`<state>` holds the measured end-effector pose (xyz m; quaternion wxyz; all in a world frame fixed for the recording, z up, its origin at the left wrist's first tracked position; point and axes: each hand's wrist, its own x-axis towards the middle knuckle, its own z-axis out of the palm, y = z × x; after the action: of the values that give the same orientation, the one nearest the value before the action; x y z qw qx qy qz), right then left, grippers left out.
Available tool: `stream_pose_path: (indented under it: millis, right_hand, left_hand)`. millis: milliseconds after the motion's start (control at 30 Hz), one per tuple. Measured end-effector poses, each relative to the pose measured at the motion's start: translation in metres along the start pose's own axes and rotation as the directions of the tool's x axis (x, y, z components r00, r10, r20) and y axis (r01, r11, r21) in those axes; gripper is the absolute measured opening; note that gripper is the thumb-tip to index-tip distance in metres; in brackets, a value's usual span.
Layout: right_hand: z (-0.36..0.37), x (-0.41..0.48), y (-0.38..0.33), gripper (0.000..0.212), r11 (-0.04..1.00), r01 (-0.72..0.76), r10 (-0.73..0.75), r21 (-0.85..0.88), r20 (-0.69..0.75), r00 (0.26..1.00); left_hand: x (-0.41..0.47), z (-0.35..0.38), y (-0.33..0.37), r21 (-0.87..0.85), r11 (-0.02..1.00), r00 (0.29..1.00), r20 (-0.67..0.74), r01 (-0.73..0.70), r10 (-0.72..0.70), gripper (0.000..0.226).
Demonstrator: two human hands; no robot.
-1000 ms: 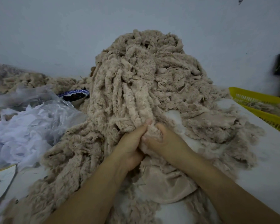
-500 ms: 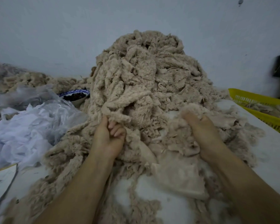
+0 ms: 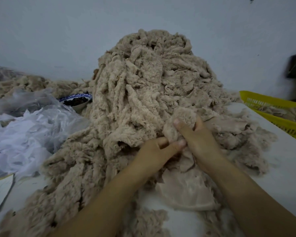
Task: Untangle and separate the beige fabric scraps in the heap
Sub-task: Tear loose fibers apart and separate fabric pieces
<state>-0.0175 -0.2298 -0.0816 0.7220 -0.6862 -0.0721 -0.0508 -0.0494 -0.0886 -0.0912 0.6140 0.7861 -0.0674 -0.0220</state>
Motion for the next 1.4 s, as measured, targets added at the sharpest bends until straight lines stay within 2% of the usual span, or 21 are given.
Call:
stream_pose_path:
  millis: [67,100,167,200,267,333,433,500,567,633,667,767,833,900,967,1067,1133,1200,1300,1333,1400]
  right_hand:
    - [0.001,0.001,0.0,0.033,0.999,-0.003,0.005,0.04,-0.047,0.999]
    - [0.001,0.002,0.001,0.036,0.994,-0.024,0.03,0.106,-0.051,0.998]
    - [0.0,0.006,0.002,0.056,0.975,-0.091,0.1,0.203,-0.034,0.994]
    - [-0.001,0.008,0.002,0.068,0.963,-0.125,0.134,0.239,-0.021,0.991]
    - [-0.001,0.012,0.003,0.088,0.938,-0.171,0.178,0.303,0.004,0.984]
    - [-0.001,0.015,0.004,0.094,0.923,-0.211,0.217,0.32,0.018,0.976]
    - [-0.004,0.016,0.005,0.082,0.889,-0.27,0.287,0.369,0.01,0.958]
    - [-0.008,0.016,0.004,0.057,0.839,-0.253,0.282,0.481,0.014,0.959]
    - [-0.012,0.017,0.003,0.032,0.791,-0.236,0.263,0.565,0.035,0.964]
    - [-0.014,0.019,0.002,0.027,0.765,-0.245,0.301,0.595,0.006,0.954]
    - [-0.015,0.021,0.003,0.03,0.753,-0.235,0.321,0.615,-0.033,0.946]
    - [-0.02,0.027,0.003,0.029,0.706,-0.141,0.316,0.694,-0.13,0.94]
    - [-0.03,0.033,0.007,0.019,0.704,-0.079,0.306,0.706,-0.202,0.93]
    - [-0.037,0.036,0.011,0.019,0.744,-0.074,0.305,0.664,-0.239,0.922]
    - [-0.04,0.038,0.016,0.02,0.759,-0.07,0.316,0.647,-0.272,0.909]
    - [-0.039,0.037,0.02,0.022,0.746,-0.066,0.343,0.662,-0.298,0.891]
    - [-0.04,0.037,0.022,0.03,0.724,-0.053,0.354,0.688,-0.304,0.885]
    - [-0.043,0.037,0.019,0.032,0.753,-0.041,0.34,0.657,-0.335,0.879]
    - [-0.034,0.026,0.008,0.02,0.858,-0.052,0.222,0.511,-0.277,0.935]
    - [-0.027,0.02,0.006,0.02,0.912,-0.057,0.15,0.407,-0.201,0.968]
    - [-0.01,0.007,0.007,0.044,0.998,-0.05,0.05,0.033,0.013,0.999]
  left_hand:
    - [0.001,0.001,0.002,-0.089,0.996,0.992,-0.125,-0.024,0.013,0.049]
    - [0.003,0.0,0.003,-0.246,0.969,0.992,-0.128,-0.012,-0.02,0.039]
    - [0.004,-0.004,0.008,-0.596,0.801,0.997,-0.012,0.051,-0.072,0.032]
    - [0.004,-0.005,0.009,-0.691,0.718,0.996,0.043,0.087,-0.08,0.036]
    - [0.004,-0.005,0.011,-0.755,0.64,0.99,0.114,0.144,-0.088,0.04]
    - [0.004,-0.007,0.01,-0.771,0.607,0.981,0.166,0.192,-0.1,0.043]
    - [0.002,-0.011,0.013,-0.738,0.605,0.955,0.245,0.297,-0.17,0.044]
    - [0.001,-0.011,0.011,-0.621,0.734,0.961,0.208,0.275,-0.184,0.043]
    - [-0.002,-0.007,0.01,-0.384,0.899,0.967,0.218,0.213,-0.136,0.046]
    - [-0.008,-0.001,0.008,-0.129,0.982,0.938,0.336,0.136,-0.085,0.047]
    - [-0.009,0.003,0.004,-0.079,0.991,0.912,0.405,0.107,-0.066,0.042]
    - [-0.01,0.004,0.0,-0.18,0.971,0.918,0.388,0.156,-0.076,0.018]
    - [-0.005,0.0,-0.001,-0.296,0.94,0.957,0.276,0.172,-0.088,0.032]
    - [0.0,-0.01,0.002,-0.535,0.825,0.976,0.201,0.18,-0.083,0.035]
    - [0.003,-0.021,0.006,-0.765,0.617,0.978,0.206,0.186,-0.039,0.029]
    - [0.0,-0.032,0.004,-0.935,0.308,0.983,0.186,0.176,0.005,0.023]
    - [-0.001,-0.033,0.0,-0.969,0.185,0.985,0.169,0.163,0.018,0.025]
    - [-0.001,-0.031,0.001,-0.97,0.184,0.984,0.171,0.16,0.044,0.024]
    - [0.004,-0.029,0.004,-0.936,0.327,0.987,0.157,0.134,0.044,0.025]
    - [0.005,-0.027,0.003,-0.91,0.393,0.986,0.162,0.132,0.043,0.028]
    - [0.005,-0.022,0.005,-0.842,0.522,0.98,0.193,0.138,0.053,0.039]
